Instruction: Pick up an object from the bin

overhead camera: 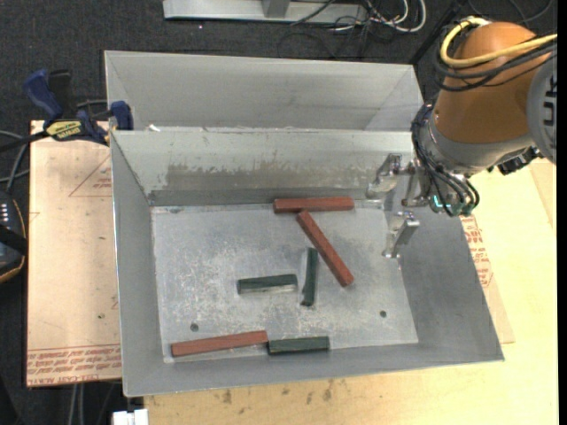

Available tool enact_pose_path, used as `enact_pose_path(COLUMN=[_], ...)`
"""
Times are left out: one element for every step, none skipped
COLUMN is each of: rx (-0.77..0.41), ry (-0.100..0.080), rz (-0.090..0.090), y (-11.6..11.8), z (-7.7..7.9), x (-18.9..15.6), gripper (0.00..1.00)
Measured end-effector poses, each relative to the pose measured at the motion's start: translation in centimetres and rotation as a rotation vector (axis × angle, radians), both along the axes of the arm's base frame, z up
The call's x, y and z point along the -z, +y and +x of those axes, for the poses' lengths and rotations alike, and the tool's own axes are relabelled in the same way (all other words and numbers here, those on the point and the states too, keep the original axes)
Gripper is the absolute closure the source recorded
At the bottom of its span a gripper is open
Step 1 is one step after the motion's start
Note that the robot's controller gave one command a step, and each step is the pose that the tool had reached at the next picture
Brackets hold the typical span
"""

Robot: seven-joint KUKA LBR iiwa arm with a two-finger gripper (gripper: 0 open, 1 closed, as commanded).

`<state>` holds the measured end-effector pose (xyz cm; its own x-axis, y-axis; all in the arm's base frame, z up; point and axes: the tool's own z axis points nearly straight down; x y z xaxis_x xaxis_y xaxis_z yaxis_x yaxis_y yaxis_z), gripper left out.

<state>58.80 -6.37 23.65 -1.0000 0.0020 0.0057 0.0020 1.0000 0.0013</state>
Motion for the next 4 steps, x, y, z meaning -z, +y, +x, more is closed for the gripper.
enact_pose_path(rx=[-0.001, 0.018, 0.022, 0.078], ry=[-0.007, -0.015, 0.001, -0.019], rz=[-0.001, -0.002, 0.000, 0.000], y=[0.0, 0.6, 2.8, 3.5], z=[0.1, -1.9, -3.4, -1.8], x=[-0.4, 3.5, 6.7, 9.5], gripper=[0.00, 0.00, 0.00, 0.00])
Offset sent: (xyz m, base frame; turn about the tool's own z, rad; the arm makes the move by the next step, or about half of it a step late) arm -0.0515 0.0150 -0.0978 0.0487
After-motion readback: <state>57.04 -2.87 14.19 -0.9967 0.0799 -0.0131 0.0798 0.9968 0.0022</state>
